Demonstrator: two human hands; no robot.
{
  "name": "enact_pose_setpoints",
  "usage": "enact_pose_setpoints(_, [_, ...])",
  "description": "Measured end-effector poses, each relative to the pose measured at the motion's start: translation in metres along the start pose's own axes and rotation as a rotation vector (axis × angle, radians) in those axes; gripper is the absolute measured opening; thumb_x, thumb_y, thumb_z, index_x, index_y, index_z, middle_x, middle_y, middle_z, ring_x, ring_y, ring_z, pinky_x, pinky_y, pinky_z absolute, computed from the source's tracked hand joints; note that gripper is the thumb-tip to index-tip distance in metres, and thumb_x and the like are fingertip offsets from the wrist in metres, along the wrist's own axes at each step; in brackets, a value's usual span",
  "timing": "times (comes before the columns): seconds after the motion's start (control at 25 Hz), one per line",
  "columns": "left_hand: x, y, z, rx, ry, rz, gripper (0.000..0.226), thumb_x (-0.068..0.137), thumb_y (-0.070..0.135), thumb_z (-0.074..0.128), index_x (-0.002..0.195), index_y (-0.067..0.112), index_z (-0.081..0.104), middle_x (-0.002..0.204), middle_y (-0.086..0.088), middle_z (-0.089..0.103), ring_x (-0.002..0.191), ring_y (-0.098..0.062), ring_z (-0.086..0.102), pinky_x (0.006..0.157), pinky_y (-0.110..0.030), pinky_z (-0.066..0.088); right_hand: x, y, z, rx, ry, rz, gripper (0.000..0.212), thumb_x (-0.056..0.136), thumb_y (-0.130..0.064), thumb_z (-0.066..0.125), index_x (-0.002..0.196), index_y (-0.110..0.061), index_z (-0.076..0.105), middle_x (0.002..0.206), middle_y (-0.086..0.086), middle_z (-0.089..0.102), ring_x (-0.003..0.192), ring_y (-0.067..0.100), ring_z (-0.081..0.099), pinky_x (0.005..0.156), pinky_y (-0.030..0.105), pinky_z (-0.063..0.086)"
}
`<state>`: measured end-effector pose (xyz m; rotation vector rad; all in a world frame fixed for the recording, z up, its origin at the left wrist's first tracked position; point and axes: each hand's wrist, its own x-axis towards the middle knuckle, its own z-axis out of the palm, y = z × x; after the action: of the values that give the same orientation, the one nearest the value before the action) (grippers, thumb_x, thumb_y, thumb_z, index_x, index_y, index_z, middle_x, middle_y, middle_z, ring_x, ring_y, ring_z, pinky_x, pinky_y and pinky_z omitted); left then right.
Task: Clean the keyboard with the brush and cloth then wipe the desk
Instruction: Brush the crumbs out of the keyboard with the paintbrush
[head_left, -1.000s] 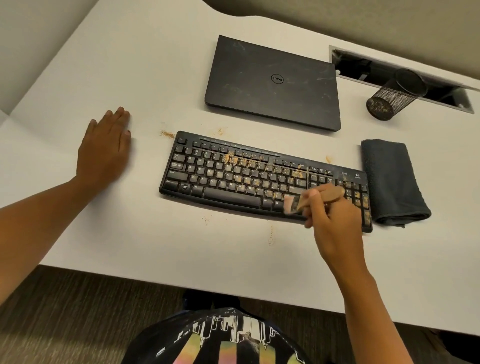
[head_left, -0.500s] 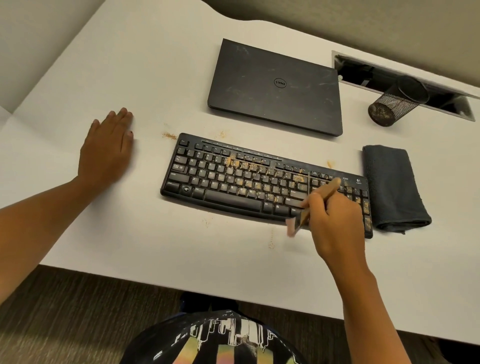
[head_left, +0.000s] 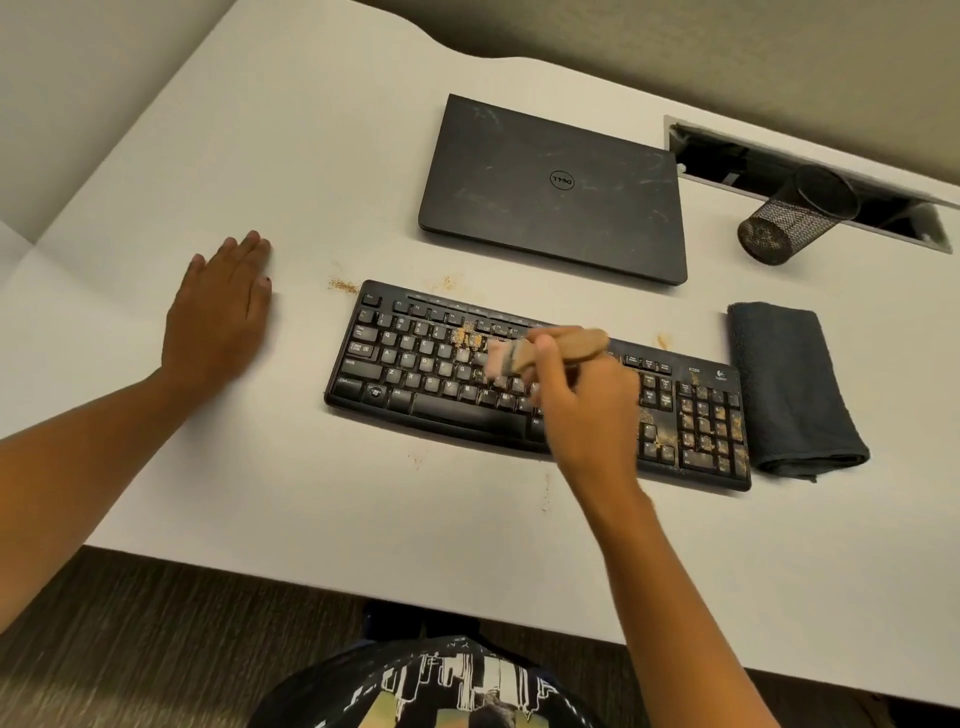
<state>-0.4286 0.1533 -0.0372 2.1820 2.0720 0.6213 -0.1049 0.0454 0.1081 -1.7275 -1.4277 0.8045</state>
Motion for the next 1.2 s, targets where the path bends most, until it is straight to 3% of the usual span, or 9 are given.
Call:
enact_pose_setpoints(0.08, [0.000,0.000,0.000,0.001,-0.001,-0.010,0.046,0.104,0.019,0.032,0.149,0.012,0.036,0.157,-0.006,0.034,0.146,-0.024,0.026,0.118,-0.031,0.005,0.011,-0.018,0.027,0.092,-0.077,-0.005,0.036,0.099,-0.015,0.048,0.069,-0.034,0.053,0.071,-0.014,0.061,0.054,0.033,0.057,0.045,0.039,0.047])
enact_pose_setpoints(0.2, [0.000,0.000,0.000,-0.005,-0.015,-0.017,0.048,0.103,0.022,0.029,0.150,0.013,0.036,0.157,-0.005,0.033,0.146,-0.023,0.025,0.119,-0.033,0.006,0.027,-0.039,0.073,0.124,-0.185,-0.039,0.030,0.099,-0.016,0.048,0.073,-0.024,0.059,0.085,-0.003,0.067,0.060,0.027,0.065,0.052,0.045,0.055])
enact_pose_setpoints(0.36, [0.001,0.000,0.000,0.004,-0.013,-0.011,0.051,0.101,0.025,0.026,0.149,0.012,0.036,0.157,-0.006,0.033,0.146,-0.024,0.026,0.118,-0.034,0.008,0.046,-0.048,0.107,0.018,-0.219,-0.066,0.028,0.099,-0.016,0.045,0.084,-0.001,0.064,0.071,0.008,0.067,0.047,0.019,0.056,0.051,0.040,0.054])
enact_pose_setpoints(0.44, [0.002,-0.001,0.000,-0.002,-0.017,-0.015,0.053,0.100,0.027,0.025,0.150,0.012,0.036,0.157,-0.006,0.034,0.146,-0.023,0.027,0.119,-0.034,0.008,0.047,-0.042,0.101,0.034,-0.218,-0.034,0.032,0.099,-0.015,0.043,0.080,0.001,0.063,0.067,0.013,0.066,0.052,0.025,0.063,0.050,0.042,0.055])
enact_pose_setpoints(0.52, [0.002,-0.002,0.001,0.008,-0.016,-0.006,0.055,0.099,0.029,0.023,0.149,0.011,0.037,0.156,-0.007,0.035,0.146,-0.024,0.028,0.119,-0.035,0.009,0.045,-0.032,0.083,0.065,-0.216,0.013,0.032,0.100,-0.013,0.043,0.073,-0.006,0.061,0.066,0.006,0.066,0.056,0.021,0.066,0.051,0.041,0.056])
enact_pose_setpoints(0.6, [0.002,-0.004,0.002,0.021,-0.013,0.005,0.056,0.099,0.030,0.022,0.149,0.010,0.037,0.156,-0.008,0.035,0.145,-0.026,0.029,0.119,-0.037,0.011,0.044,-0.016,0.061,0.070,-0.185,0.083,0.030,0.099,-0.011,0.046,0.072,-0.013,0.058,0.064,-0.002,0.063,0.052,0.015,0.060,0.047,0.034,0.055])
enact_pose_setpoints(0.76, [0.002,-0.004,0.002,0.028,-0.010,0.005,0.055,0.100,0.029,0.022,0.149,0.010,0.037,0.155,-0.008,0.036,0.145,-0.026,0.030,0.119,-0.037,0.011,0.046,0.018,0.014,0.053,-0.074,0.164,0.021,0.098,-0.011,0.050,0.086,-0.004,0.066,0.068,0.007,0.066,0.045,0.005,0.058,0.043,0.016,0.048])
enact_pose_setpoints(1.0, [0.002,-0.001,0.001,0.009,-0.003,-0.002,0.055,0.099,0.029,0.023,0.148,0.010,0.039,0.155,-0.008,0.037,0.144,-0.026,0.031,0.118,-0.037,0.011,0.045,0.055,-0.045,0.029,0.066,0.215,0.022,0.096,-0.012,0.051,0.082,-0.010,0.068,0.067,0.009,0.069,0.055,0.020,0.064,0.051,0.028,0.055])
enact_pose_setpoints(1.2, [0.002,0.000,0.001,0.008,-0.003,-0.004,0.056,0.099,0.030,0.022,0.148,0.009,0.039,0.155,-0.008,0.037,0.144,-0.027,0.031,0.119,-0.038,0.012,0.046,0.053,-0.067,-0.163,0.171,0.183,0.026,0.095,-0.016,0.050,0.081,-0.004,0.069,0.066,0.011,0.067,0.057,0.025,0.064,0.058,0.039,0.058])
